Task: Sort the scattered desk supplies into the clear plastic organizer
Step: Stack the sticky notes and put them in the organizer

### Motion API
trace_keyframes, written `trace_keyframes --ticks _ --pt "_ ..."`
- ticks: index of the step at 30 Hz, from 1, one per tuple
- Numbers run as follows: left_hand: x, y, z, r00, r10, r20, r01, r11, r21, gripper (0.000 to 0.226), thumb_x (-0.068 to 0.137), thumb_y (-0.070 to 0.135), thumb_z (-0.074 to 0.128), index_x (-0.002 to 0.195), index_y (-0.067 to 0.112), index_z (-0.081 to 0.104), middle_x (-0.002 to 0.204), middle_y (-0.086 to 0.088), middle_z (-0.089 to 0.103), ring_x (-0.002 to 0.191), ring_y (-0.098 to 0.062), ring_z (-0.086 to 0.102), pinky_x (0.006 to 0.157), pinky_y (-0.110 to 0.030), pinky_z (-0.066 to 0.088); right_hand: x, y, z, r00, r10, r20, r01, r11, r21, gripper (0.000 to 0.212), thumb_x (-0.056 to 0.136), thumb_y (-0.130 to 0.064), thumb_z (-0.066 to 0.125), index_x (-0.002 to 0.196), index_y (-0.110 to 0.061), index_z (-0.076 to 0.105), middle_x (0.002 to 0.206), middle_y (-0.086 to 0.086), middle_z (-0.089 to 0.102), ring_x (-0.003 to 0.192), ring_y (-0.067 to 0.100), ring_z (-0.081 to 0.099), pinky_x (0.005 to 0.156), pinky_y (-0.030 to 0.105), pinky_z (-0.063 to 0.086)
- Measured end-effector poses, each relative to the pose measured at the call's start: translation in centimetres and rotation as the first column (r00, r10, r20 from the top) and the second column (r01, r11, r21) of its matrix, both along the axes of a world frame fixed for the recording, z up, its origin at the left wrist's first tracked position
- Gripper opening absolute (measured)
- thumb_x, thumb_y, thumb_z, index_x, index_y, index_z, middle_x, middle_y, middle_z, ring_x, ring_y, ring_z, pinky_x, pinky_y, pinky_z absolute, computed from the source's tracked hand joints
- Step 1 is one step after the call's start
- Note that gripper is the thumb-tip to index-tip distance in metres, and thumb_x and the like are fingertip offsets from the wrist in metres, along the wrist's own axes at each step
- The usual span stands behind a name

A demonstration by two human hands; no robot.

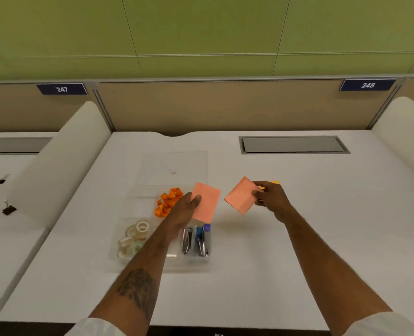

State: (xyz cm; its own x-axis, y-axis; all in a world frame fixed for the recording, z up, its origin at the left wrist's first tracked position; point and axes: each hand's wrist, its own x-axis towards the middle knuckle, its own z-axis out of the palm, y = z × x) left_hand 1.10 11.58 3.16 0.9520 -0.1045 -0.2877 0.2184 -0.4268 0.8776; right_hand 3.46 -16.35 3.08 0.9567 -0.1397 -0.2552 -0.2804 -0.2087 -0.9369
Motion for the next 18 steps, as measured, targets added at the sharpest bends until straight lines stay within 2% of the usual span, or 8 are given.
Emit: trace_keyframes --ticks 2,3,7,9,12,15,18 --pt "0.4 3.6 0.3 0.999 0.038 0.004 -0.038 0.999 -0.033 0.037 0.102 0.035 0.045 0.122 0.007 0.056 0.113 -0.017 0.063 0.098 -0.03 0.061 0.085 -0.044 0.049 0.6 3.6 0.1 1.0 -0.001 0.016 0.001 1.0 -0.001 0.035 0.089 -0.002 0.062 0.123 -0.009 0.063 0.099 0.016 0.061 0.083 0.026 0.061 0.072 0.035 0.055" --pt "0.7 5.5 0.3 0.998 0.06 0.005 -0.059 0.997 -0.052 0.037 0.102 0.035 0.046 0.122 0.005 0.057 0.111 -0.018 0.064 0.097 -0.031 0.062 0.082 -0.043 0.049 0.9 5.4 0.1 1.0 0.003 0.021 -0.003 1.0 -0.004 0.035 0.089 -0.003 0.062 0.123 -0.01 0.064 0.101 0.016 0.061 0.084 0.026 0.061 0.07 0.034 0.055" --pt "1.7 12.8 0.3 0.989 0.142 0.038 -0.139 0.988 -0.069 0.033 0.101 0.038 0.047 0.1 0.007 0.058 0.084 -0.006 0.057 0.071 -0.018 0.05 0.059 -0.031 0.036 2.2 12.4 0.4 0.998 0.042 0.036 -0.043 0.999 0.002 0.034 0.09 -0.004 0.06 0.123 -0.011 0.064 0.109 0.017 0.064 0.086 0.024 0.061 0.066 0.031 0.053" --pt "2.1 15.9 0.2 0.979 0.189 0.071 -0.185 0.981 -0.063 0.032 0.101 0.039 0.048 0.084 0.012 0.052 0.07 0.002 0.046 0.061 -0.013 0.04 0.054 -0.03 0.029 2.9 15.6 0.6 0.997 0.062 0.035 -0.063 0.998 0.002 0.033 0.092 -0.004 0.059 0.124 -0.012 0.064 0.113 0.015 0.064 0.091 0.026 0.064 0.066 0.03 0.055" --pt "2.4 19.7 -0.1 0.961 0.26 0.091 -0.255 0.964 -0.071 0.039 0.099 0.039 0.052 0.07 0.016 0.039 0.064 0.001 0.036 0.058 -0.015 0.033 0.055 -0.033 0.025 3.7 20.2 0.7 0.996 0.081 0.033 -0.081 0.997 -0.022 0.033 0.092 -0.005 0.057 0.123 -0.014 0.065 0.117 0.013 0.064 0.097 0.029 0.065 0.068 0.034 0.058" --pt "2.5 22.3 -0.7 0.951 0.3 0.08 -0.295 0.953 -0.072 0.042 0.099 0.041 0.051 0.068 0.016 0.036 0.065 0.0 0.036 0.061 -0.017 0.032 0.056 -0.033 0.024 4.1 24.2 0.5 0.992 0.113 0.051 -0.106 0.988 -0.109 0.032 0.091 -0.007 0.056 0.12 -0.019 0.067 0.116 0.009 0.066 0.099 0.028 0.065 0.079 0.042 0.06" --pt "2.6 23.8 -1.2 0.939 0.335 0.074 -0.329 0.941 -0.076 0.043 0.099 0.042 0.05 0.068 0.017 0.035 0.066 -0.001 0.037 0.061 -0.018 0.033 0.056 -0.033 0.025 4.5 27.3 0.5 0.979 0.177 0.106 -0.151 0.964 -0.219 0.031 0.091 -0.01 0.056 0.117 -0.021 0.068 0.114 0.005 0.068 0.098 0.022 0.064 0.083 0.043 0.058"
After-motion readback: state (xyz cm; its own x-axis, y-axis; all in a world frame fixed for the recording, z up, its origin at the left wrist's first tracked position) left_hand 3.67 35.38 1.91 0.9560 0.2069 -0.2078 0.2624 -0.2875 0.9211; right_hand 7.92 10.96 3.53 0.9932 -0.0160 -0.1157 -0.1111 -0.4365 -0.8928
